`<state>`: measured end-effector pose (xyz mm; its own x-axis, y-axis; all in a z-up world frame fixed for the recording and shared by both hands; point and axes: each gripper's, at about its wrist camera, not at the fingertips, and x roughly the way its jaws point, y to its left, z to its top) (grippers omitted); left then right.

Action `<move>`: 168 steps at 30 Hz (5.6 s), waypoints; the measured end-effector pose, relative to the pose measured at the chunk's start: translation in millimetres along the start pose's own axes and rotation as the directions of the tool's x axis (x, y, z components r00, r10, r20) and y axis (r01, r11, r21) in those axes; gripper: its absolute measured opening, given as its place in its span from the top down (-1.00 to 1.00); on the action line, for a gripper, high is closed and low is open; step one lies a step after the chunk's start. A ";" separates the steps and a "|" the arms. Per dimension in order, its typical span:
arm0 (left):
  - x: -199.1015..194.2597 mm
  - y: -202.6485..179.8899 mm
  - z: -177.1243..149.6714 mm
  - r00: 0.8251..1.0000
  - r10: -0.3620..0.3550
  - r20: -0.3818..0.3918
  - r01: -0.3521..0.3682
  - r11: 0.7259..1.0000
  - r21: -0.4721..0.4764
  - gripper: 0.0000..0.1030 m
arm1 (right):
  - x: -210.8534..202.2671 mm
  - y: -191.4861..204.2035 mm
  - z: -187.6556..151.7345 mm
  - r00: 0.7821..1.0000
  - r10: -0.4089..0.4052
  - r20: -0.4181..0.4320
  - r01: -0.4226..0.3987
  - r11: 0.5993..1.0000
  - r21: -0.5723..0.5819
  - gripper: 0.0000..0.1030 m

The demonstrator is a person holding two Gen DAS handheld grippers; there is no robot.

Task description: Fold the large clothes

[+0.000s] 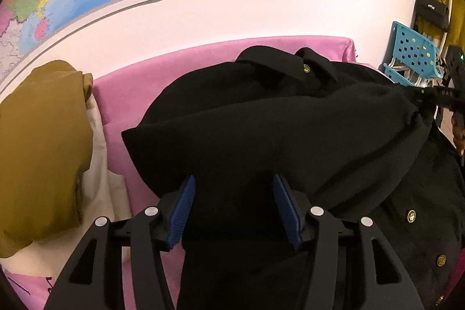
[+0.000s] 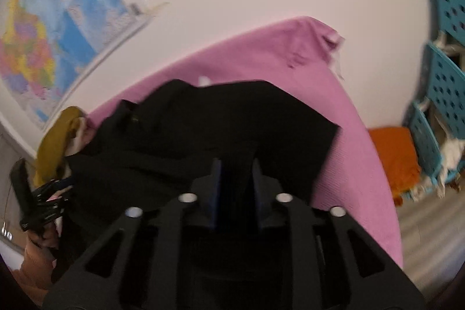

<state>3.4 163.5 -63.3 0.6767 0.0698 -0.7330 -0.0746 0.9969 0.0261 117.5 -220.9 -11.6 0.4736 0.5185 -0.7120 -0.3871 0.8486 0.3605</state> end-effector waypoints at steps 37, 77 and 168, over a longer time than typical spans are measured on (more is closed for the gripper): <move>-106.0 18.6 -141.9 0.981 -0.174 -0.085 0.146 0.952 -0.268 -0.67 | -132.2 -22.1 -120.5 0.995 0.076 0.063 -0.075 0.997 -0.020 -0.48; -82.4 -26.2 -134.2 0.919 -0.388 -0.069 0.325 0.846 -0.422 0.40 | -103.3 -19.8 -147.3 0.939 0.342 -0.043 -0.344 0.938 -0.039 -0.32; 30.5 107.3 50.7 0.827 -0.563 0.009 0.443 0.641 -0.626 -0.25 | 20.1 156.3 4.5 0.997 0.043 -0.063 -0.065 0.913 -0.402 -0.64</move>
<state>53.2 274.5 -48.4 0.6081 -0.5027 -0.6144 -0.2066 0.6470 -0.7339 70.1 -77.3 33.1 0.4060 0.5468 -0.7323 -0.7023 0.6994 0.1329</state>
